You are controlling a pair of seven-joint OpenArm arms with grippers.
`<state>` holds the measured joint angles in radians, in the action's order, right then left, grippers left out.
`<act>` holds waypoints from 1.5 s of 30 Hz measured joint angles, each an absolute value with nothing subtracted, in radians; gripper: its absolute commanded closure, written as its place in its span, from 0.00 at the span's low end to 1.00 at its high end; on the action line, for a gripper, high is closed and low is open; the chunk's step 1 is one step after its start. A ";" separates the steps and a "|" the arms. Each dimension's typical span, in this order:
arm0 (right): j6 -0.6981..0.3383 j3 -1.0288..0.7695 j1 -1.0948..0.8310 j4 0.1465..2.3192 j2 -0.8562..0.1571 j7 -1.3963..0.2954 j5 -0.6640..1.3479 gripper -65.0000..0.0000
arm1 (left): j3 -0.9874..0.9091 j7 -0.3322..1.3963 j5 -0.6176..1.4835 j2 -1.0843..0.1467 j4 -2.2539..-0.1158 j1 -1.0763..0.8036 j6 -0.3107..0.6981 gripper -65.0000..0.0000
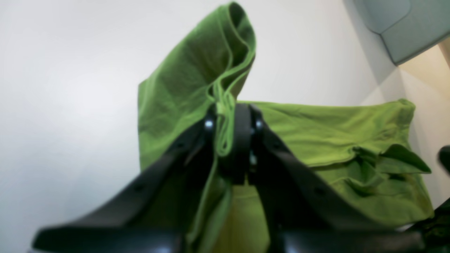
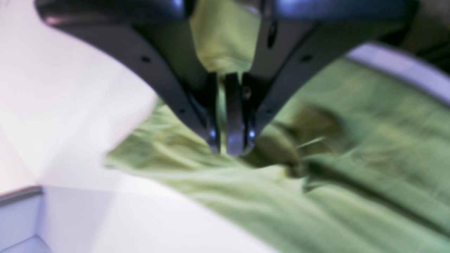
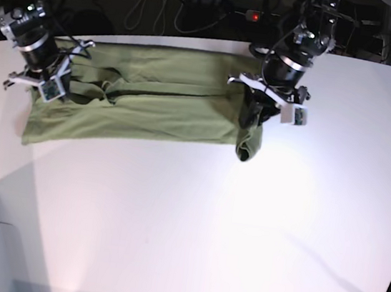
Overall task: Fold the T-shirt properly
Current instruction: 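Carry the strip end with the left gripper toward the right gripper, folding it over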
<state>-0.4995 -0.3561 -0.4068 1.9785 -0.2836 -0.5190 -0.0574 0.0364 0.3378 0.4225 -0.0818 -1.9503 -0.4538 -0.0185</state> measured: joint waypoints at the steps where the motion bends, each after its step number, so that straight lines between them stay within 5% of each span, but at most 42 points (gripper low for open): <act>1: -0.500 -0.373 -0.378 1.971 -0.279 -0.524 -0.067 0.99 | 0.037 0.337 0.422 -0.081 -1.950 -0.454 -0.019 1.00; 14: -0.500 -0.384 -0.278 1.671 -0.255 -0.501 -0.066 0.99 | 0.038 0.337 0.424 -0.080 -1.955 -0.463 -0.019 1.00; 37: -0.500 -0.487 -0.328 1.781 -0.237 -0.514 -0.065 0.99 | 0.334 0.325 0.424 -0.075 -1.961 -0.399 -0.019 1.00; 45: -0.500 -0.495 -0.327 1.829 -0.233 -0.515 -0.063 0.99 | 0.468 0.332 0.424 -0.053 -1.817 -0.265 -0.183 1.00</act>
